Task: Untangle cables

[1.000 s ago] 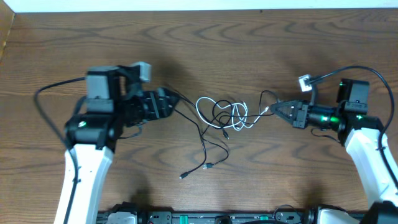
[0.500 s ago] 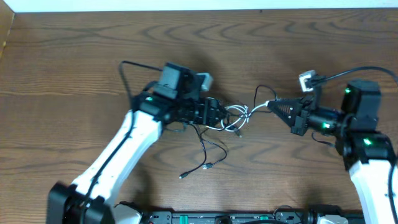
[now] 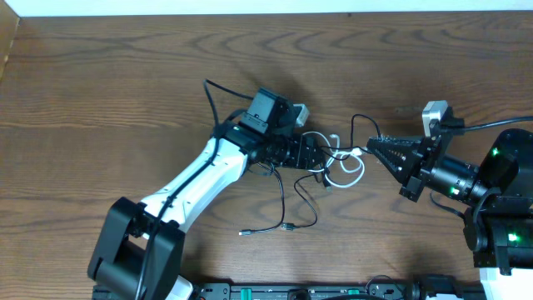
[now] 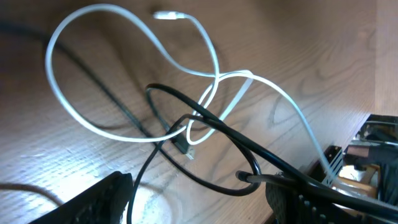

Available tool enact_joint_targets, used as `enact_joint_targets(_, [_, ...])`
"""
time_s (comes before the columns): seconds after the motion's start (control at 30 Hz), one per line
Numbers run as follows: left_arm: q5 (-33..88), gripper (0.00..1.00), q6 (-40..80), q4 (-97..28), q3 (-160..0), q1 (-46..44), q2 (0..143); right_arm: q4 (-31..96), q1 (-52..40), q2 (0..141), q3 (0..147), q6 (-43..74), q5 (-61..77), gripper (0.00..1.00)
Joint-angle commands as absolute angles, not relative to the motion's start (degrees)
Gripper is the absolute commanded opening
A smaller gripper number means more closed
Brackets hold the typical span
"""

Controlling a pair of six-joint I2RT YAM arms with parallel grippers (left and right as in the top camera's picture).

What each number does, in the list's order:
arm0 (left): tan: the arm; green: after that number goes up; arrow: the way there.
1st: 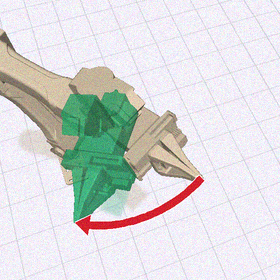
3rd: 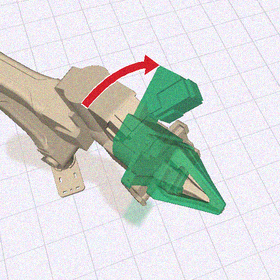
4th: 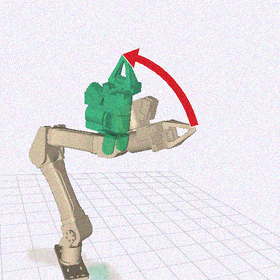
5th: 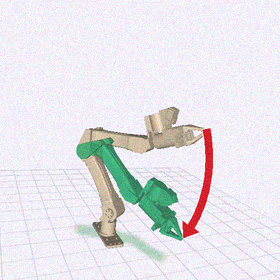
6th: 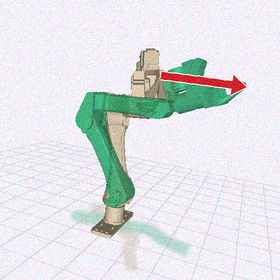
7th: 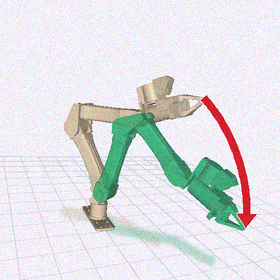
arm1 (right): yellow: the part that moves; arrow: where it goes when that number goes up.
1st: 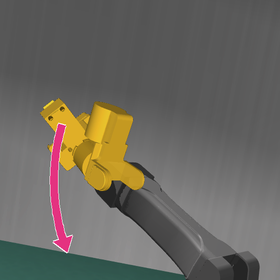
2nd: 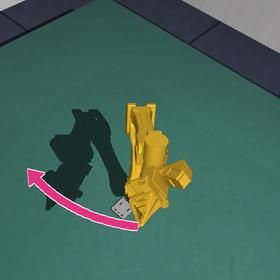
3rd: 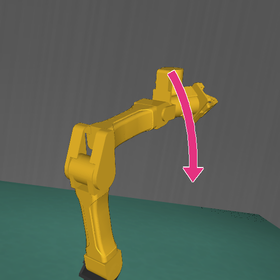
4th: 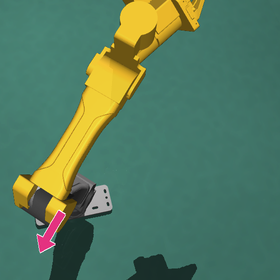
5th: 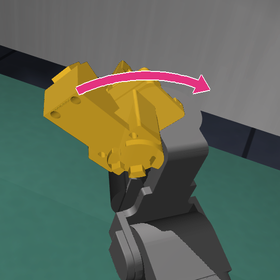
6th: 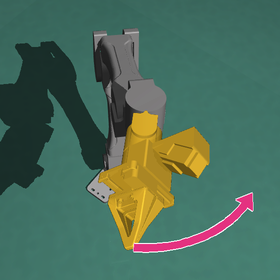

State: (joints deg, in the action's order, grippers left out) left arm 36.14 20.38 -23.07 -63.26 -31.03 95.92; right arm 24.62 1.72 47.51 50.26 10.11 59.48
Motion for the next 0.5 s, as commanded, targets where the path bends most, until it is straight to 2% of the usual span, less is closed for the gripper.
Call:
enact_joint_targets(0.0, [37.10,0.73,21.80,-23.22,-63.48,-33.43,96.44,24.64,1.41,47.24,51.33,10.72,59.24,0.01])
enact_joint_targets(0.27, [32.14,0.73,21.78,-22.65,-63.48,-39.99,96.44,22.44,1.41,47.24,51.33,13.52,57.43,0.01])
enact_joint_targets(0.47, [22.55,0.73,21.76,-24.18,-63.48,-42.19,96.44,12.45,1.41,47.24,51.33,19.70,57.54,0.01])
